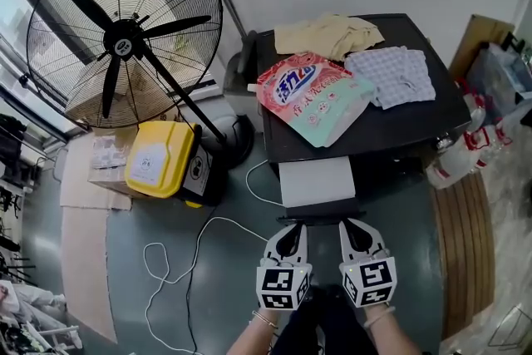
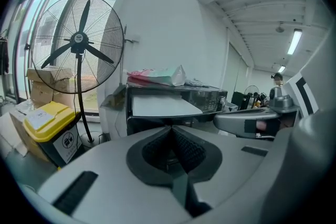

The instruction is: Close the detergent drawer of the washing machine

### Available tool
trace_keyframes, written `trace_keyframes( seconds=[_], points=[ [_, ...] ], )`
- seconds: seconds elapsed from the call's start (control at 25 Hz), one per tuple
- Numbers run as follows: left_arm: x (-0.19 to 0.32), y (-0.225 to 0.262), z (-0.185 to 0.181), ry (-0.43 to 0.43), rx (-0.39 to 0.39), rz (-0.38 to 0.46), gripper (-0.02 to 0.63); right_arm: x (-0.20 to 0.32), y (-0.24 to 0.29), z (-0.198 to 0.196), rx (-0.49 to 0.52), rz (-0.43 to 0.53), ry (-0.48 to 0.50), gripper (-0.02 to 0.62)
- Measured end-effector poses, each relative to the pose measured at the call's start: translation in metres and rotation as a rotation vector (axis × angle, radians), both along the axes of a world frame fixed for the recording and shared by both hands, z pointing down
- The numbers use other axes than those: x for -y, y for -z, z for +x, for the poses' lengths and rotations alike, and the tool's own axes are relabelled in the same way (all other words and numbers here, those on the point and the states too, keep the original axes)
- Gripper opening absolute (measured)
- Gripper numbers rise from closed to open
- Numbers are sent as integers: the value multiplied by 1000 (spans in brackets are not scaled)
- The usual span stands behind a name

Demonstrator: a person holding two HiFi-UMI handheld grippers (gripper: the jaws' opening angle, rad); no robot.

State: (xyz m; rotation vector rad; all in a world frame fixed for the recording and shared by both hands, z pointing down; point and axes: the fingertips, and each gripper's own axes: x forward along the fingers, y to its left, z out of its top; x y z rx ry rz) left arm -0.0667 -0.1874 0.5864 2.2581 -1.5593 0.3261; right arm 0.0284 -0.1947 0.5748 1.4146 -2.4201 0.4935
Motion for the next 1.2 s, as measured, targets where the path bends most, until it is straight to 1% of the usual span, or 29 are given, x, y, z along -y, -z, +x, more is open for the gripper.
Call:
trace_keyframes(
  seconds=[0.56, 1.2],
  points=[
    [23, 4, 1, 3, 6, 11, 15, 26, 5, 1, 9, 20, -5, 26],
    [51, 6, -4, 42, 2, 14, 15, 54, 7, -4, 19, 34, 22, 26]
  ],
)
